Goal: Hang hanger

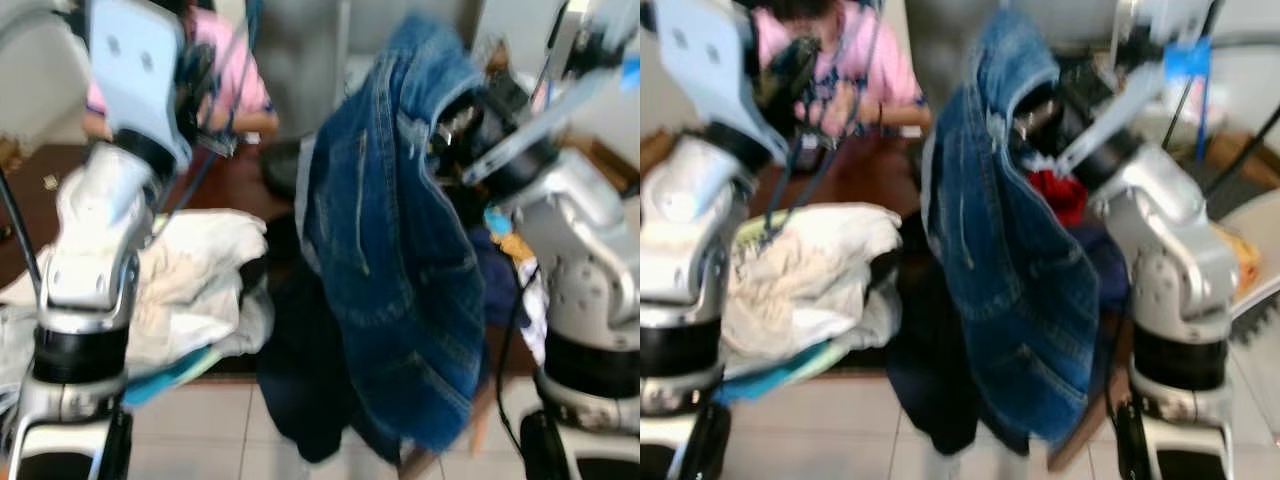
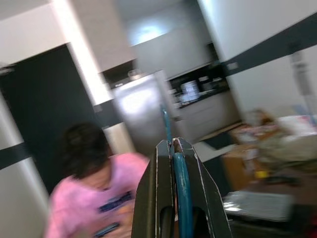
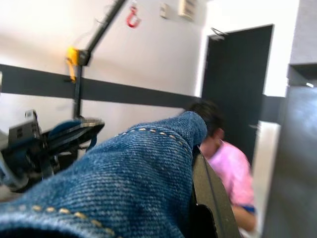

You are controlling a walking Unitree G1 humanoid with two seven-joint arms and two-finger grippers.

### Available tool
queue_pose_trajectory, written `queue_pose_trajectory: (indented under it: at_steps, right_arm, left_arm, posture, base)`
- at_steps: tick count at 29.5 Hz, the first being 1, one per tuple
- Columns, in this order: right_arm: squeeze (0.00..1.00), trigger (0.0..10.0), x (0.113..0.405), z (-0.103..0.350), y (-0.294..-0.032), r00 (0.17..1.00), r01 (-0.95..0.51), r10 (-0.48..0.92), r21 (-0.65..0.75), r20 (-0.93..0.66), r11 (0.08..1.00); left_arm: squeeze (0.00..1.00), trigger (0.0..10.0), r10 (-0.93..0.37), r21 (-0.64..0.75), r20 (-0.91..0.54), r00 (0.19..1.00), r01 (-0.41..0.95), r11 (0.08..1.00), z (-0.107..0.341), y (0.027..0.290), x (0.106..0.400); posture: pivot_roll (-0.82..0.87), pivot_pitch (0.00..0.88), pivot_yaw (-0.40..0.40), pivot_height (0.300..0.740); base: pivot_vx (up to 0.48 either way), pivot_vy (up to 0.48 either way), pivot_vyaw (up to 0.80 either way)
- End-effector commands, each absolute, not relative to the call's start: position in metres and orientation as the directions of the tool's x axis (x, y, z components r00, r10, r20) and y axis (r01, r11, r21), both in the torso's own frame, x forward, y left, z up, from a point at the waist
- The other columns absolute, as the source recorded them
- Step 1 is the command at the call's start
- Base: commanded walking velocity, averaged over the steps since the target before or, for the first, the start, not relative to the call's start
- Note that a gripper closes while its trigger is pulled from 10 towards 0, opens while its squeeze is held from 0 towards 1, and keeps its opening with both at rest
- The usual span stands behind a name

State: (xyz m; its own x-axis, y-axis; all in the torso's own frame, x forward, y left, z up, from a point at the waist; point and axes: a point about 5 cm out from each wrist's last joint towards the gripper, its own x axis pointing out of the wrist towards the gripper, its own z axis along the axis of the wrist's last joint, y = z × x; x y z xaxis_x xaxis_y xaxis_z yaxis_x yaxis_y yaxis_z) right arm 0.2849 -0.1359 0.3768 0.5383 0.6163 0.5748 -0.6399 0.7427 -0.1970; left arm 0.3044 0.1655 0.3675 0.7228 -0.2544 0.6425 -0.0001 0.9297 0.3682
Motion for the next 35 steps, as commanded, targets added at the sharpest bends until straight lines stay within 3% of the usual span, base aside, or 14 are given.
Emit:
queue_pose_trajectory:
  at_steps: [1,10,13,19,20,21,25,28,30,32,34,35]
  right_arm:
    - [0.00,10.0,0.276,0.392,-0.128,0.457,-0.667,0.632,-0.230,0.626,0.709]
    - [0.00,10.0,0.270,0.400,-0.120,0.384,-0.740,0.656,-0.209,0.649,0.640]
    - [0.00,10.0,0.263,0.388,-0.103,0.347,-0.789,0.749,-0.257,0.564,0.558]
    - [0.00,10.0,0.258,0.376,-0.094,0.293,-0.843,0.825,-0.277,0.483,0.462]
    - [0.00,10.0,0.258,0.376,-0.094,0.293,-0.843,0.825,-0.277,0.483,0.462]
    - [0.00,10.0,0.258,0.357,-0.089,0.339,-0.828,0.868,-0.323,0.361,0.458]
    - [0.00,10.0,0.260,0.351,-0.088,0.366,-0.820,0.871,-0.329,0.327,0.469]
    - [0.00,10.0,0.270,0.357,-0.099,0.441,-0.780,0.811,-0.282,0.385,0.558]
    - [0.00,10.0,0.270,0.357,-0.099,0.441,-0.780,0.811,-0.282,0.385,0.558]
    - [0.00,10.0,0.273,0.366,-0.111,0.465,-0.758,0.764,-0.244,0.447,0.604]
    - [0.00,10.0,0.277,0.385,-0.145,0.542,-0.689,0.648,-0.159,0.535,0.707]
    - [0.00,10.0,0.277,0.385,-0.145,0.542,-0.689,0.648,-0.159,0.535,0.707]
  left_arm:
    - [0.00,10.0,-0.197,0.381,0.646,0.738,-0.088,0.920,0.370,0.181,0.304]
    - [0.00,10.0,-0.140,0.367,0.658,0.740,-0.153,0.918,0.370,0.184,0.305]
    - [0.00,10.0,-0.142,0.375,0.655,0.742,-0.156,0.914,0.368,0.181,0.306]
    - [0.00,10.0,-0.145,0.380,0.653,0.744,-0.155,0.912,0.367,0.180,0.307]
    - [0.00,10.0,-0.145,0.380,0.653,0.744,-0.155,0.912,0.367,0.180,0.307]
    - [0.00,10.0,-0.149,0.381,0.648,0.747,-0.148,0.912,0.366,0.179,0.308]
    - [0.00,10.0,-0.151,0.382,0.646,0.749,-0.145,0.913,0.365,0.178,0.308]
    - [0.00,10.0,-0.166,0.384,0.637,0.753,-0.123,0.915,0.362,0.175,0.308]
    - [0.00,10.0,-0.166,0.384,0.637,0.753,-0.123,0.915,0.362,0.175,0.308]
    - [0.00,10.0,-0.219,0.398,0.622,0.751,-0.063,0.915,0.359,0.167,0.308]
    - [0.00,10.0,-0.341,0.416,0.592,0.730,0.086,0.905,0.351,0.147,0.305]
    - [0.00,10.0,-0.341,0.416,0.592,0.730,0.086,0.905,0.351,0.147,0.305]
  posture:
    - [0.05,0.068,-0.039,0.740]
    - [0.05,0.072,-0.038,0.740]
    - [0.05,0.075,-0.036,0.740]
    - [0.05,0.078,-0.035,0.740]
    - [0.05,0.078,-0.035,0.740]
    - [0.04,0.079,-0.036,0.740]
    - [0.04,0.079,-0.036,0.740]
    - [0.04,0.081,-0.035,0.740]
    - [0.04,0.081,-0.035,0.740]
    - [0.04,0.082,-0.036,0.740]
    - [0.04,0.084,-0.037,0.740]
    - [0.04,0.084,-0.037,0.740]
  base:
    - [0.480,0.000,0.80]
    - [0.237,0.000,0.80]
    - [0.000,0.000,0.43]
    - [0.000,0.000,0.00]
    - [0.000,0.000,0.00]
    - [0.000,0.000,0.00]
    - [0.000,0.000,0.00]
    - [0.000,0.000,0.00]
    - [0.000,0.000,0.00]
    - [0.000,0.000,0.00]
    - [0.000,0.000,0.00]
    - [0.000,0.000,0.00]
